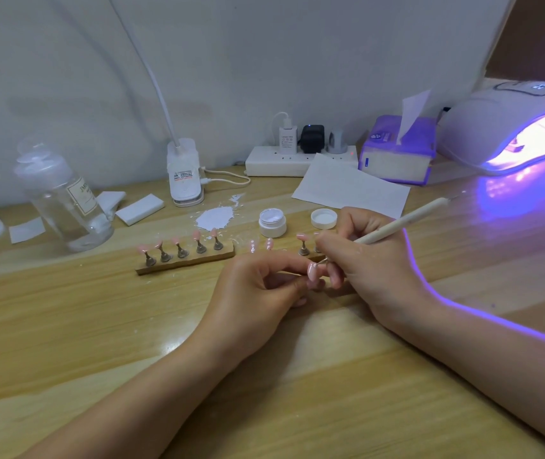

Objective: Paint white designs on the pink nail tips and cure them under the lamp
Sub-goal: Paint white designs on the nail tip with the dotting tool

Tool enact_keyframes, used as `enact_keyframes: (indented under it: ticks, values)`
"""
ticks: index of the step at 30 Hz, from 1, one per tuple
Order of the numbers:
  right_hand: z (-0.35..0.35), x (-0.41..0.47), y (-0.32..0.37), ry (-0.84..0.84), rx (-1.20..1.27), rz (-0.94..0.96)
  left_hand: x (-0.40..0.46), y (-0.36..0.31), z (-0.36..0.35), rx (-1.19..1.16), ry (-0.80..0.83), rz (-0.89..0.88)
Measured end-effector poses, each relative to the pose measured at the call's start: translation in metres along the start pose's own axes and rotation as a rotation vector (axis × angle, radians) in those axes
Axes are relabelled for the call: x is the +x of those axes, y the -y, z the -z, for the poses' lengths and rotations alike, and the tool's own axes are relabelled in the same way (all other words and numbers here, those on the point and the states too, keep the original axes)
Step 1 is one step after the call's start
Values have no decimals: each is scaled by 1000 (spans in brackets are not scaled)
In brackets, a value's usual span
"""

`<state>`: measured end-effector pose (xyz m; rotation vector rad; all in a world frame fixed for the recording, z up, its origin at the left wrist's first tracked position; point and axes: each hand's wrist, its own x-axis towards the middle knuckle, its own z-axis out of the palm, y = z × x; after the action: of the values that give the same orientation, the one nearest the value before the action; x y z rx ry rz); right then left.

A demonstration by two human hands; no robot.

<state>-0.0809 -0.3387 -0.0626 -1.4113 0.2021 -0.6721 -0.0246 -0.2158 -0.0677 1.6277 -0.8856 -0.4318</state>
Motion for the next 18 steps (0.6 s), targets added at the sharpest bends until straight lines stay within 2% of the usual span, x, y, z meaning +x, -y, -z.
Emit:
enact_keyframes:
  ticks: [18]
  values:
    - [5, 4, -1, 1, 54, -59, -2, -4, -1, -21, -22, 21]
